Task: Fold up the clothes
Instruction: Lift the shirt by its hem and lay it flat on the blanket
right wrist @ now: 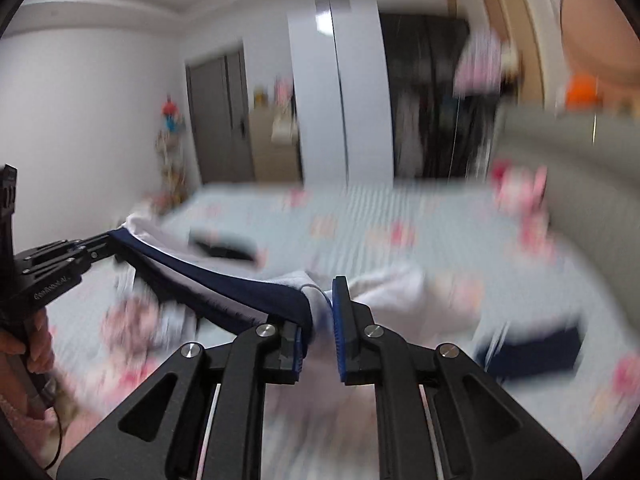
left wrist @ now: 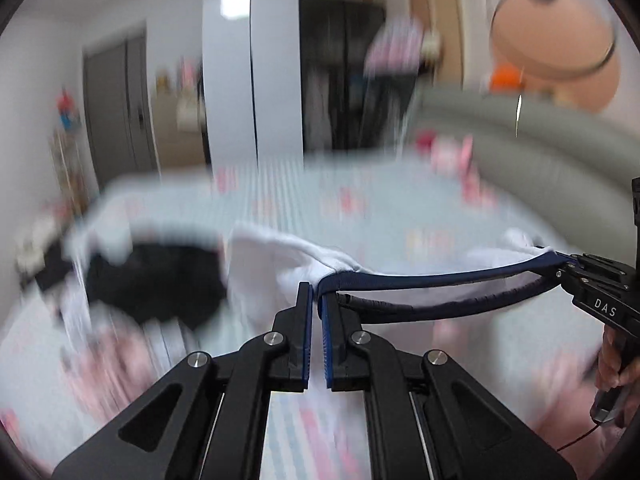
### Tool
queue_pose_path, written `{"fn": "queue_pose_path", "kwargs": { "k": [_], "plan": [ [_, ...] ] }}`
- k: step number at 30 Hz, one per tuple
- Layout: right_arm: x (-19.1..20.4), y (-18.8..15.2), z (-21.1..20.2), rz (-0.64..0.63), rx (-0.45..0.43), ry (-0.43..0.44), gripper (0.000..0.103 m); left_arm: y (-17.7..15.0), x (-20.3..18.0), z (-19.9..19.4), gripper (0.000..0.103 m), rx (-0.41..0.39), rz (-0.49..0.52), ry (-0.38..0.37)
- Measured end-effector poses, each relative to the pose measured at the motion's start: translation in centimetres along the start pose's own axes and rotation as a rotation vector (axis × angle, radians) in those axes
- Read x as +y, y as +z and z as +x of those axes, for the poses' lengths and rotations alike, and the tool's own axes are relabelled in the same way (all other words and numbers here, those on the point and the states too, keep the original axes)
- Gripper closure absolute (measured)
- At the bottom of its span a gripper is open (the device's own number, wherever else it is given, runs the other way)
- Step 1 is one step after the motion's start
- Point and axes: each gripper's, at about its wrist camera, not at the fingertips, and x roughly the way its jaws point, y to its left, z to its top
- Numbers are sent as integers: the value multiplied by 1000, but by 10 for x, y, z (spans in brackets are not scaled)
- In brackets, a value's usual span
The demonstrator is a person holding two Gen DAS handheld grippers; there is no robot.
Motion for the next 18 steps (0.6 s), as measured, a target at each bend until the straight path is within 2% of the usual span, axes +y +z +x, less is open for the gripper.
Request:
{"fn": "queue_pose_path", "kwargs": {
  "k": [1,4,7,11,13,15,18],
  "plan": [
    [-3,-33,21,35,96,-6,93,-30,3,23,98,87,-29,-13],
    [-14,-133,76,155,376,-9,93,-106,6,72,98,280,-83,-19],
    [-16,-197,95,199,510,-19,93,-149,2,83,98,352,-115,-39],
    [-17,-228,95,198,561,-29,88,-178,6,86,97,392,-168,-98],
    [-14,-228,92,175,555,-38,84,-191,5,86,97,416,-193,-137],
    [-13,-226,91,155,552,-40,74,-208,3,77,97,425,-206,-164],
    [-10,-224,85,113,569,-15,70,-222,10,63,93,428,-277,-244]
  ]
}}
